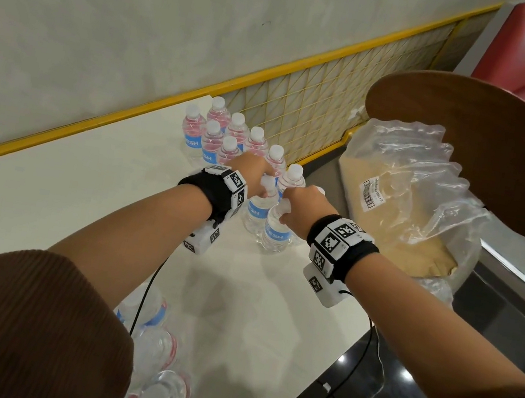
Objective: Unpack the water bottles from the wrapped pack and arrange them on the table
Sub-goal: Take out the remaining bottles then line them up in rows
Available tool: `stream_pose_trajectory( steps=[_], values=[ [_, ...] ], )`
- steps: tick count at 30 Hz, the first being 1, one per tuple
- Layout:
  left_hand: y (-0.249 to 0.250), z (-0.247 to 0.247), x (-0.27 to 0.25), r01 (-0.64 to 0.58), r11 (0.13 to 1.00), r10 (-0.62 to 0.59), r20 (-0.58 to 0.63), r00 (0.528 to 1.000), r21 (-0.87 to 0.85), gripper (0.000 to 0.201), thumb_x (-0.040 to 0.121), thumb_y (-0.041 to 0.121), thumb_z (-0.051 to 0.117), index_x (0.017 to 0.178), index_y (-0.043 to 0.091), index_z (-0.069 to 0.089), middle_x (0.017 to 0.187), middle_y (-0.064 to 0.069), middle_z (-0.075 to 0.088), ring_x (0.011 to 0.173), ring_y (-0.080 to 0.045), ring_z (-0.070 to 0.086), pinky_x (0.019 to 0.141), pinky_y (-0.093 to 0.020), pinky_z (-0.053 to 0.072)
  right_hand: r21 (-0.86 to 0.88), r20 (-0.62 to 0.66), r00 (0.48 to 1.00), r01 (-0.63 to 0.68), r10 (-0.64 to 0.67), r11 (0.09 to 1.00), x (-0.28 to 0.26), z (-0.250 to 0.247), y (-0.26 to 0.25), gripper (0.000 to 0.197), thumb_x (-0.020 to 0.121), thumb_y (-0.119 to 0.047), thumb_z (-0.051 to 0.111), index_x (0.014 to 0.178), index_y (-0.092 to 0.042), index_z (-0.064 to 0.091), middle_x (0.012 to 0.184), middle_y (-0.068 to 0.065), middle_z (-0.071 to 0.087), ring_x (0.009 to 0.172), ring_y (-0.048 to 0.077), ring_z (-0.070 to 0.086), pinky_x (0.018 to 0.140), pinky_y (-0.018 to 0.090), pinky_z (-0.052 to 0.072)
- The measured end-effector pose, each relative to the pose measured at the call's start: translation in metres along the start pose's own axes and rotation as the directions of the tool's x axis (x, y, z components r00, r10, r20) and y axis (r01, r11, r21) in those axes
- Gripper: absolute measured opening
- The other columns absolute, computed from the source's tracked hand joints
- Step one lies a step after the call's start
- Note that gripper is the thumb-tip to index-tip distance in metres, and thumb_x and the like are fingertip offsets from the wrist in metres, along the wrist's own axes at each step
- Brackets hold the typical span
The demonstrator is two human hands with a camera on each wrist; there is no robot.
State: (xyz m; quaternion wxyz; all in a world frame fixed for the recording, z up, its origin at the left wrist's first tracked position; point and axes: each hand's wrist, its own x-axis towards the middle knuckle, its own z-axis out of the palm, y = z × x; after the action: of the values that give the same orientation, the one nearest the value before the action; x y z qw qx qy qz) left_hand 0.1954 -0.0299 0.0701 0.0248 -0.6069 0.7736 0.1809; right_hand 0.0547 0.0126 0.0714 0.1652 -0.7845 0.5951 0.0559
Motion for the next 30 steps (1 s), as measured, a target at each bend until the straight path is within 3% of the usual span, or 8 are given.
stream_pose_trajectory(
  steps=[9,12,14,17,20,23,27,30],
  values=[
    [0.003,-0.001,-0.008,-0.01,1.0,0.01,-0.035,0.999,-0.011,0.034,0.092,0.018,0.056,0.123,0.004,0.058,0.116,-0.015,0.063,0.111,-0.03,0.057,0.092,-0.033,0.042,-0.019,0.028,1.0,-0.002,0.003,1.0,-0.003,-0.003,0.0,0.033,0.091,-0.02,0.054,0.122,-0.01,0.055,0.11,0.013,0.059,0.105,0.028,0.054,0.072,0.028,0.04],
    [-0.001,0.0,-0.015,0.004,1.0,-0.005,-0.037,0.999,-0.03,0.043,0.086,0.019,0.064,0.126,0.006,0.055,0.117,-0.014,0.062,0.111,-0.03,0.057,0.091,-0.034,0.044,-0.062,0.04,0.999,-0.008,0.011,0.998,-0.009,-0.005,-0.004,0.034,0.091,-0.023,0.055,0.123,-0.012,0.052,0.105,0.011,0.055,0.098,0.028,0.053,0.072,0.03,0.041],
    [-0.009,-0.001,-0.022,0.036,0.997,-0.039,-0.031,0.999,-0.065,0.051,0.083,0.022,0.069,0.13,0.01,0.053,0.121,-0.012,0.062,0.112,-0.028,0.057,0.092,-0.033,0.044,-0.159,-0.028,1.0,0.004,-0.009,0.987,-0.016,-0.006,-0.012,0.038,0.088,-0.027,0.056,0.124,-0.014,0.049,0.113,0.011,0.057,0.104,0.032,0.054,0.079,0.036,0.043],
    [-0.024,-0.003,-0.042,0.081,0.997,-0.08,0.058,0.995,-0.017,0.051,0.083,0.029,0.069,0.129,0.013,0.055,0.124,-0.009,0.06,0.113,-0.027,0.057,0.091,-0.031,0.044,-0.238,-0.085,0.992,0.073,-0.096,0.968,-0.031,-0.006,-0.032,0.042,0.088,-0.029,0.056,0.127,-0.016,0.048,0.121,0.011,0.055,0.113,0.034,0.051,0.091,0.042,0.041],
    [-0.038,-0.002,-0.07,0.133,0.989,-0.145,0.21,0.967,0.07,0.049,0.083,0.036,0.069,0.126,0.014,0.058,0.125,-0.006,0.059,0.114,-0.025,0.056,0.091,-0.03,0.043,-0.229,-0.049,0.973,0.208,-0.224,0.951,-0.054,-0.002,-0.058,0.039,0.089,-0.029,0.055,0.125,-0.016,0.05,0.121,0.011,0.054,0.114,0.033,0.05,0.088,0.041,0.041],
    [-0.046,0.002,-0.106,0.125,0.986,-0.154,0.309,0.938,0.114,0.048,0.083,0.037,0.068,0.123,0.012,0.06,0.123,-0.005,0.062,0.112,-0.023,0.057,0.091,-0.029,0.044,-0.12,0.158,0.92,0.379,-0.36,0.918,-0.08,0.007,-0.083,0.034,0.089,-0.03,0.057,0.12,-0.017,0.055,0.111,0.006,0.059,0.109,0.026,0.053,0.078,0.031,0.039],
    [-0.042,0.003,-0.157,0.039,0.992,-0.086,0.407,0.909,0.121,0.043,0.083,0.036,0.069,0.12,0.015,0.063,0.119,-0.002,0.063,0.109,-0.02,0.058,0.088,-0.027,0.043,-0.024,0.363,0.783,0.549,-0.505,0.835,-0.117,0.02,-0.114,0.027,0.086,-0.031,0.064,0.11,-0.018,0.063,0.078,-0.005,0.049,0.094,0.02,0.055,0.074,0.026,0.039],
    [-0.032,0.008,-0.188,-0.062,0.99,-0.011,0.517,0.856,0.124,0.04,0.082,0.035,0.069,0.119,0.019,0.064,0.115,0.001,0.067,0.099,-0.016,0.06,0.084,-0.027,0.045,0.033,0.447,0.681,0.636,-0.581,0.771,-0.141,0.034,-0.129,0.029,0.086,-0.03,0.064,0.111,-0.017,0.063,0.076,-0.007,0.048,0.081,0.014,0.049,0.072,0.024,0.039]
  ],
)
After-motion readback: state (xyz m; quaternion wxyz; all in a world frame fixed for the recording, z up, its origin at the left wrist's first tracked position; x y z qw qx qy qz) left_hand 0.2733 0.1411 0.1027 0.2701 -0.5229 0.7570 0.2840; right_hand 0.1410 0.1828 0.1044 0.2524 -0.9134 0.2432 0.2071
